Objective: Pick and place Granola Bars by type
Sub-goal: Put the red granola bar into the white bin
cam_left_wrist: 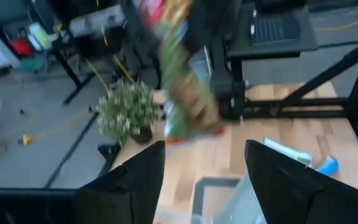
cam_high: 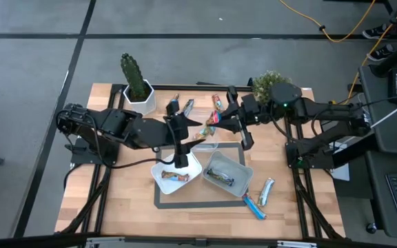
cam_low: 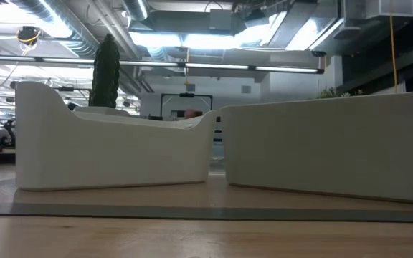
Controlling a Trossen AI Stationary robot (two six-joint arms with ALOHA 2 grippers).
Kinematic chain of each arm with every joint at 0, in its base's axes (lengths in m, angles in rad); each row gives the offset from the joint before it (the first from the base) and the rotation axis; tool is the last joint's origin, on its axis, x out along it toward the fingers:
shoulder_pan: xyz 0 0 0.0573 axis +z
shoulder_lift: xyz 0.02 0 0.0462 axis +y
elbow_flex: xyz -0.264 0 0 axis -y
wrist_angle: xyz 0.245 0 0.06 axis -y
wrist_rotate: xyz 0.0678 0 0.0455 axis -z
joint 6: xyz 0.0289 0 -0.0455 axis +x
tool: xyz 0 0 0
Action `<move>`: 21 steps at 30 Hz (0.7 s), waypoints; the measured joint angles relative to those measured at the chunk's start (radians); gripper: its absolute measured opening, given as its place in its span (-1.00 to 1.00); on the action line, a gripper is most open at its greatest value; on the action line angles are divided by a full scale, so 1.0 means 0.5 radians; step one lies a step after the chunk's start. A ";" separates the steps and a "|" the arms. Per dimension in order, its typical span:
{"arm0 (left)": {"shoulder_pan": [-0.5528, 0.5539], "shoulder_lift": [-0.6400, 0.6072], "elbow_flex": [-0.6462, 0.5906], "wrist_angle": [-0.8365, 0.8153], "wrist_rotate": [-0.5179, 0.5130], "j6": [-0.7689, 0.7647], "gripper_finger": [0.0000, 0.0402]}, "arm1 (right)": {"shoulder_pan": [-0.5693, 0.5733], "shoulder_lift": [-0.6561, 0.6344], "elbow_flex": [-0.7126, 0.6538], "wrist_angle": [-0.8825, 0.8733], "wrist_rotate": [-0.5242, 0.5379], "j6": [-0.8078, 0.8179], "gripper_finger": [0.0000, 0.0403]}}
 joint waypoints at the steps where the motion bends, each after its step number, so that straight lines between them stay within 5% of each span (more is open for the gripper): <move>1: 0.000 0.000 0.000 0.043 -0.001 0.037 0.10 | 0.000 0.009 0.011 -0.002 0.007 -0.018 -0.87; 10: 0.031 0.014 0.001 0.297 -0.012 0.187 0.28 | 0.001 0.022 0.020 0.008 0.053 -0.046 -0.84; 21: 0.085 0.091 0.001 0.485 -0.062 0.270 0.17 | 0.035 0.021 0.020 0.072 0.051 -0.038 -0.82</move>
